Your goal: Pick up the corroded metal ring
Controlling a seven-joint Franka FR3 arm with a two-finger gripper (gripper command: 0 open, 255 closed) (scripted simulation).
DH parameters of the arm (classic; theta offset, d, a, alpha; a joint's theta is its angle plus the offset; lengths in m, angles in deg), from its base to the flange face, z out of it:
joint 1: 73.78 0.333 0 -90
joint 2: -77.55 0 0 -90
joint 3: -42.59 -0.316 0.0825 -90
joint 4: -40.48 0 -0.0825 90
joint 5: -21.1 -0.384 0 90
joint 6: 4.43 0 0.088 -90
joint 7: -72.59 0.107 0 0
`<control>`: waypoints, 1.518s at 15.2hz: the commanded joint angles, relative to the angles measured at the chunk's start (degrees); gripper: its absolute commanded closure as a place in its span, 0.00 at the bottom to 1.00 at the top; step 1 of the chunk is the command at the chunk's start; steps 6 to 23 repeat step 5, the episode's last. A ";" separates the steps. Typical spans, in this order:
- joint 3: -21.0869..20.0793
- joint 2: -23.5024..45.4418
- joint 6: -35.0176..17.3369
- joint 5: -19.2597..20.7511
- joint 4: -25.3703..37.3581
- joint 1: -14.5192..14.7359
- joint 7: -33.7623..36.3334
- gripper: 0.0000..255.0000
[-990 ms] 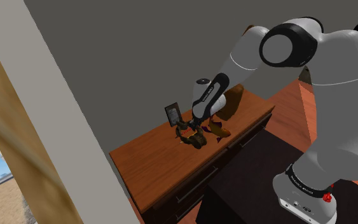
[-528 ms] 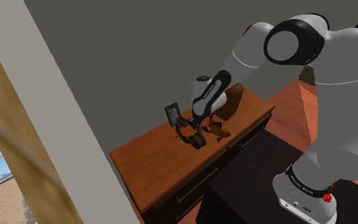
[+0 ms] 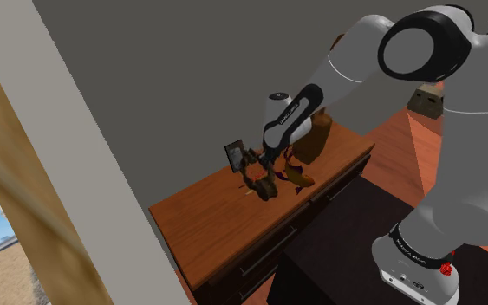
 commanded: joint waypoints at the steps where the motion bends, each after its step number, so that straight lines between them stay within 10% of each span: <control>1: 0.02 -1.59 1.18 0.02 -0.38 -0.01 -0.01 1.00; 23: 0.05 -3.17 2.49 0.04 -0.65 0.01 0.00 1.00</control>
